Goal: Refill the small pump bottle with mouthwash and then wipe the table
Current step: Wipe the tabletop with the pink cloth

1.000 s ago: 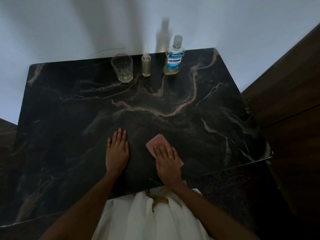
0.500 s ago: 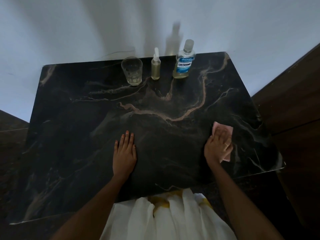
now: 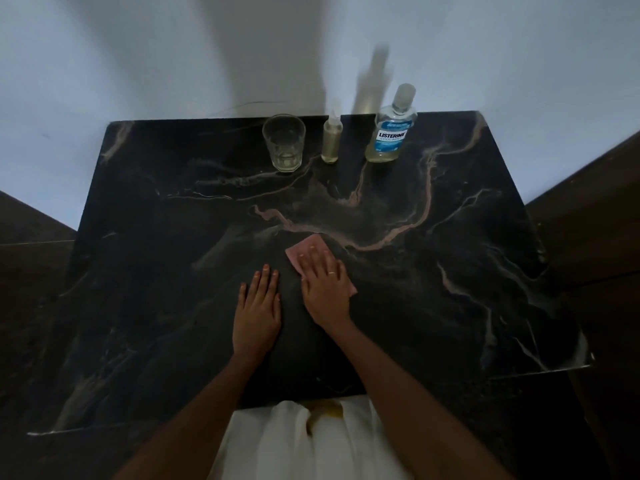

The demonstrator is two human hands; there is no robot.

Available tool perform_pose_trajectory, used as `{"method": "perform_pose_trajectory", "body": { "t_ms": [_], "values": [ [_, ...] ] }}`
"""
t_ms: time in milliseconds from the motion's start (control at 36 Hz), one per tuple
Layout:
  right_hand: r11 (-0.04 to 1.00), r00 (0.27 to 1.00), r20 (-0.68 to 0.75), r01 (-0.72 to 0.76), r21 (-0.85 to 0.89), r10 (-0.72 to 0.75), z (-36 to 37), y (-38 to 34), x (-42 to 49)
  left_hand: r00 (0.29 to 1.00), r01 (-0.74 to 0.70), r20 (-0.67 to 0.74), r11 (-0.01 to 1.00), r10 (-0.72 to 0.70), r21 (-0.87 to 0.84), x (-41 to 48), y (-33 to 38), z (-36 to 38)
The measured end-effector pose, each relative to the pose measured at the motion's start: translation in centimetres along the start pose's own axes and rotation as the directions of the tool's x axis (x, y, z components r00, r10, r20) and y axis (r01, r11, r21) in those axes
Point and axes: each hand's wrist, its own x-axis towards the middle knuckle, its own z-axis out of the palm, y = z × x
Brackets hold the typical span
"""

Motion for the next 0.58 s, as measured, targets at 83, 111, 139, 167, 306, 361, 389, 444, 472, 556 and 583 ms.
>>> {"method": "perform_pose_trajectory", "body": {
  "t_ms": [83,111,139,167,306,361,389,444,472,556,583],
  "values": [
    [0.999,0.999,-0.033,-0.024,0.038,0.025,-0.2,1.8,0.8,1.000,0.005,0.002,1.000,-0.005,-0.015,0.0,0.1,-0.1],
    [0.997,0.997,-0.044,-0.053,0.057,0.055,-0.5,2.5,1.1,1.000,0.007,0.002,1.000,-0.007,-0.019,0.0,0.1,-0.1],
    [0.994,0.995,-0.051,-0.081,0.070,0.085,-0.7,3.3,1.4,1.000,0.007,0.001,1.000,-0.007,-0.022,0.0,0.1,-0.2],
    [0.991,0.992,-0.051,-0.108,0.079,0.112,-1.0,4.3,1.7,1.000,0.005,0.002,1.000,-0.005,-0.020,0.0,0.1,-0.2],
    [0.942,0.937,-0.116,-0.320,0.102,0.330,-2.4,10.6,2.7,1.000,0.000,-0.004,1.000,0.000,-0.012,-0.1,0.1,-0.1],
    [0.893,0.884,-0.139,-0.428,0.142,0.446,-3.3,13.2,2.6,1.000,0.000,0.001,1.000,0.000,-0.013,-0.1,0.1,-0.1],
    [0.866,0.857,-0.144,-0.475,0.156,0.495,-3.8,14.3,2.6,1.000,0.000,0.005,1.000,0.000,-0.013,-0.1,0.1,-0.1],
    [0.827,0.818,-0.136,-0.538,0.162,0.558,-4.4,15.8,2.5,1.000,0.000,0.007,1.000,0.000,-0.015,-0.1,0.1,-0.1],
    [0.818,0.810,-0.129,-0.553,0.157,0.572,-4.6,15.9,2.6,1.000,0.000,0.005,1.000,0.000,-0.014,0.0,0.1,-0.1],
    [0.784,0.780,-0.105,-0.600,0.158,0.617,-4.8,14.7,3.2,1.000,0.002,0.017,1.000,-0.002,-0.010,-0.1,-0.1,-0.1],
    [0.776,0.774,-0.094,-0.608,0.168,0.626,-4.9,14.0,3.5,1.000,0.007,0.021,1.000,-0.007,-0.011,-0.1,0.0,-0.1]
  ]
}}
